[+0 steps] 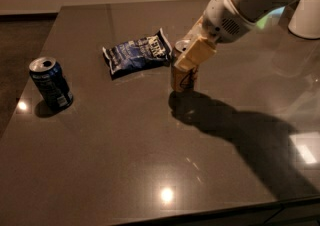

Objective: Move orange can near blue chip bag

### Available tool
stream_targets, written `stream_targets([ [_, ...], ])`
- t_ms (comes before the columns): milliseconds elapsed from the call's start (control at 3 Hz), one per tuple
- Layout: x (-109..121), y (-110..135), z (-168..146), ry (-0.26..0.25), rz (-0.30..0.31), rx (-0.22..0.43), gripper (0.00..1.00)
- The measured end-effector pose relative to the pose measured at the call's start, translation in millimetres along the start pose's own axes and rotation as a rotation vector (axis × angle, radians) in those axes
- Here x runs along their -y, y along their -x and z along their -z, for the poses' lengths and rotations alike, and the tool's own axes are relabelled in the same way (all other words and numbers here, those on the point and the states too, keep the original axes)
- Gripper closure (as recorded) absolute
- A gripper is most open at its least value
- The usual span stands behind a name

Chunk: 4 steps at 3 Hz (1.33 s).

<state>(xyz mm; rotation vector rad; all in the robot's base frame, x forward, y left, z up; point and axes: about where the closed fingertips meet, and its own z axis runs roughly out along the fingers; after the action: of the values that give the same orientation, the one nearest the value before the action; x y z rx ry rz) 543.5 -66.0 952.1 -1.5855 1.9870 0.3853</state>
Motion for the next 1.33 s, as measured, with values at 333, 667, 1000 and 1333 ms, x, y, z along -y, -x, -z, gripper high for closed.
stream_targets([
  [333, 21.4, 14.0, -20.2, 0.0, -0.015, 0.004, 1.0],
  [667, 36.6, 25.9, -35.2, 0.011, -0.033, 0.014, 1.0],
  [1000, 46.2, 34.5, -51.2, 0.031, -0.04, 0.014, 0.82],
  [1333, 51.4, 35.1, -61.8, 0.045, -0.06, 0.024, 0.59],
])
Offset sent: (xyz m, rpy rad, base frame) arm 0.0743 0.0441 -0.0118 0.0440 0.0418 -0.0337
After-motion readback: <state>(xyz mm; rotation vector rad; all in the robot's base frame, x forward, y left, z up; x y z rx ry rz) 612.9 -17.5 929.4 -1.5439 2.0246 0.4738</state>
